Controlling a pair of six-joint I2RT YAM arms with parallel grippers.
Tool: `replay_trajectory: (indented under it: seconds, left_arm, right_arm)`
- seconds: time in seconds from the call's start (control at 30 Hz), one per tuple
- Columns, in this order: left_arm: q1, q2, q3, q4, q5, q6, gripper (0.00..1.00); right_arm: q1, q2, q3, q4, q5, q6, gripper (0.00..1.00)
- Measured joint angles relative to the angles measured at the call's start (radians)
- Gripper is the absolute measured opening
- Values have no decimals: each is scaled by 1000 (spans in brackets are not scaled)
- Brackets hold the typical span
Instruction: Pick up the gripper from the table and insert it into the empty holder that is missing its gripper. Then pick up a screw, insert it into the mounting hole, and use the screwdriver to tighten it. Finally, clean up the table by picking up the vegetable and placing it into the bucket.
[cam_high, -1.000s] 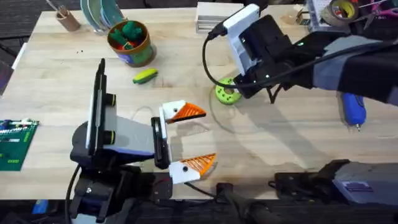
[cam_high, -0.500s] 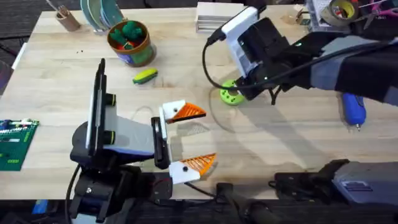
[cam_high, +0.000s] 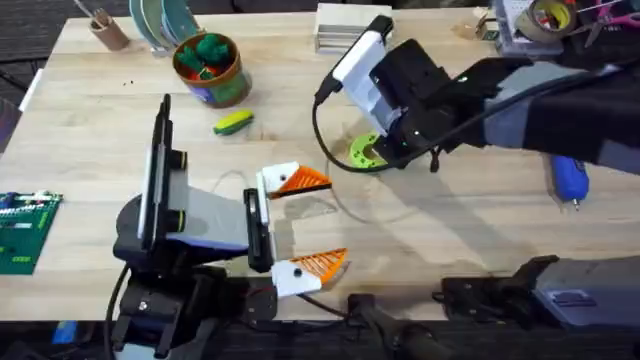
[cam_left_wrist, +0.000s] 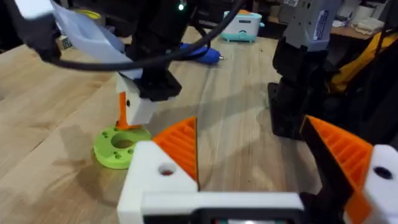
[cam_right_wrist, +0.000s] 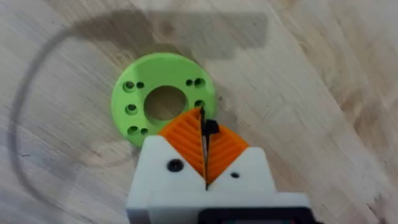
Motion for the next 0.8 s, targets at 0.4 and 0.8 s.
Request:
replay_trajectory:
  seconds: [0.4, 0.8]
  left_arm:
    - [0, 0, 0, -3, 10, 0, 992]
    - [0, 0, 0, -3, 13, 0, 993]
  right_arm:
    - [27, 13, 5, -8, 91, -109, 8]
    - [23, -65, 10, -23, 23, -67, 8]
